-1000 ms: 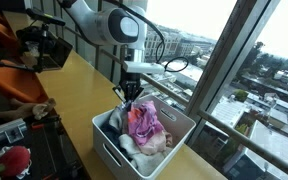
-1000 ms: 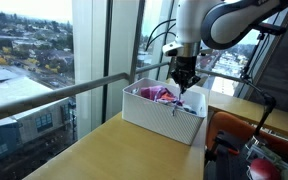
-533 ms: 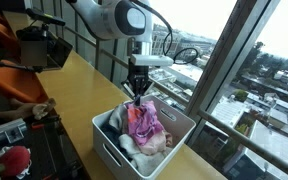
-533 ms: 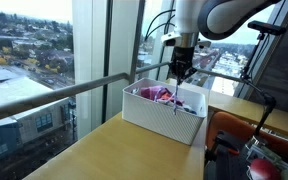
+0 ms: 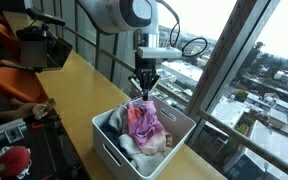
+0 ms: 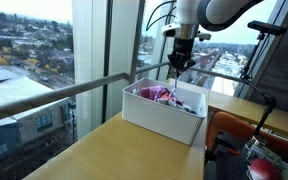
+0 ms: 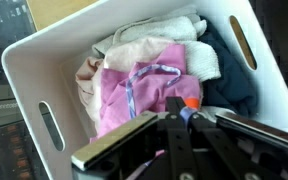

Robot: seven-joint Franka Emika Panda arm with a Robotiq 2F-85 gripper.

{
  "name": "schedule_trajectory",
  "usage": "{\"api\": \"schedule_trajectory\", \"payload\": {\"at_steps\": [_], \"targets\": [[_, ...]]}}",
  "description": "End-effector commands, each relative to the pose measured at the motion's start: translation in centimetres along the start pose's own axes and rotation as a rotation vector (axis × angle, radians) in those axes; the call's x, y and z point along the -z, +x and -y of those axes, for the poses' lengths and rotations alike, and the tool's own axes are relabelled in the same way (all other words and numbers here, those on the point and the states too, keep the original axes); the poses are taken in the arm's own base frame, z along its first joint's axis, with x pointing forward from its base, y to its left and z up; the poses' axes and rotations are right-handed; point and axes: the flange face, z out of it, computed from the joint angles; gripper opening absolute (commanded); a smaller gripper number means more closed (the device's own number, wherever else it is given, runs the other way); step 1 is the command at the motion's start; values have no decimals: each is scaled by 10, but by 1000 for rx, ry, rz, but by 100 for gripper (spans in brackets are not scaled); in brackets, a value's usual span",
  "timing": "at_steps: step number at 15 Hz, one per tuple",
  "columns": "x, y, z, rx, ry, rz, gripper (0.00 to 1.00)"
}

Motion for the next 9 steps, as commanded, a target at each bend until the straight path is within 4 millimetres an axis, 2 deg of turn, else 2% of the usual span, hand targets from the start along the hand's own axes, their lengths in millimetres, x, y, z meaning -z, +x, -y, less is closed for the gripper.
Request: {"api": "schedule_trajectory", "payload": {"at_steps": [1, 6, 9], "targets": [[-5, -5, -4, -8, 6, 16, 0], [-18, -6, -8, -5, 20, 22, 0], [-39, -4, -8, -3, 42, 25, 0]]}}
